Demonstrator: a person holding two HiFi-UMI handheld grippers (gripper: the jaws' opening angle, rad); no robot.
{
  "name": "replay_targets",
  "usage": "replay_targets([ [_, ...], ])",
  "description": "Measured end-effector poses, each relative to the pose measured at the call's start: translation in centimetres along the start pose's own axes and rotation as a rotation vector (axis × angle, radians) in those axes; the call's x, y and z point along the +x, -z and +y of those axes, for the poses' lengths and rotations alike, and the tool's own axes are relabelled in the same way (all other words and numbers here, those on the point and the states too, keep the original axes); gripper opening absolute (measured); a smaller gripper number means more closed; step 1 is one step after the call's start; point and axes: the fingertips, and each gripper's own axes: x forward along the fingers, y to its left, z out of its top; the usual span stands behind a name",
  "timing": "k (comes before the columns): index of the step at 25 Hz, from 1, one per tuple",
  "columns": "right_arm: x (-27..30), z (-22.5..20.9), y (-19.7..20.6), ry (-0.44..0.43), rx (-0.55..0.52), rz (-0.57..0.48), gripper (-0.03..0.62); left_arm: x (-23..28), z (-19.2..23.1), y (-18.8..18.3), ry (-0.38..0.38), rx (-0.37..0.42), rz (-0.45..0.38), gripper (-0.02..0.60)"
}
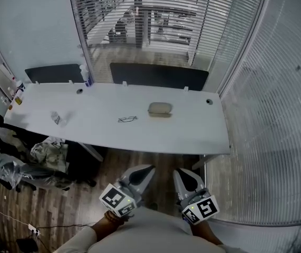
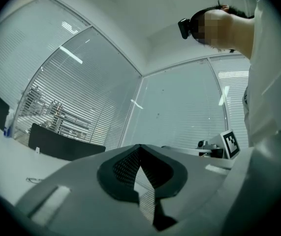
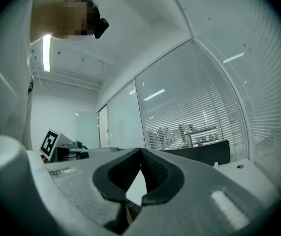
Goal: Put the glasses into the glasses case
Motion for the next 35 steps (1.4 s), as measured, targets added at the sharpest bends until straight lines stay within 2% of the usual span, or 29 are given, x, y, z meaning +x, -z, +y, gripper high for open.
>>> replay_targets([
  [8, 2.6, -1.8, 0.1, 0.0, -0.002, -0.003, 0.002, 2.0, 2.7, -0.3, -0.004, 0.001, -0.001, 0.003],
  [14, 7.5, -3.5, 0.3, 0.009, -0.006, -0.002, 0.002, 3.7, 7.6, -0.8, -0.003, -0.007, 0.006, 0.003],
  [24, 18.6, -7.1, -0.6, 0.029, -0.026, -0.001, 0.002, 7.6, 17.5, -3.7, 0.024, -0.01, 0.012, 0.003],
  [30, 22.6, -8.9, -1.1, 0.036, -0.027, -0.011, 0.002, 10.1, 21.0, -5.4, 0.049, 0.008, 0.014, 0.003],
  [35, 23.7, -10.8, -1.7, 0.031, -0.026, -0.009, 0.002, 11.9, 22.6, -5.4, 0.028, 0.003, 0.022, 0.003],
])
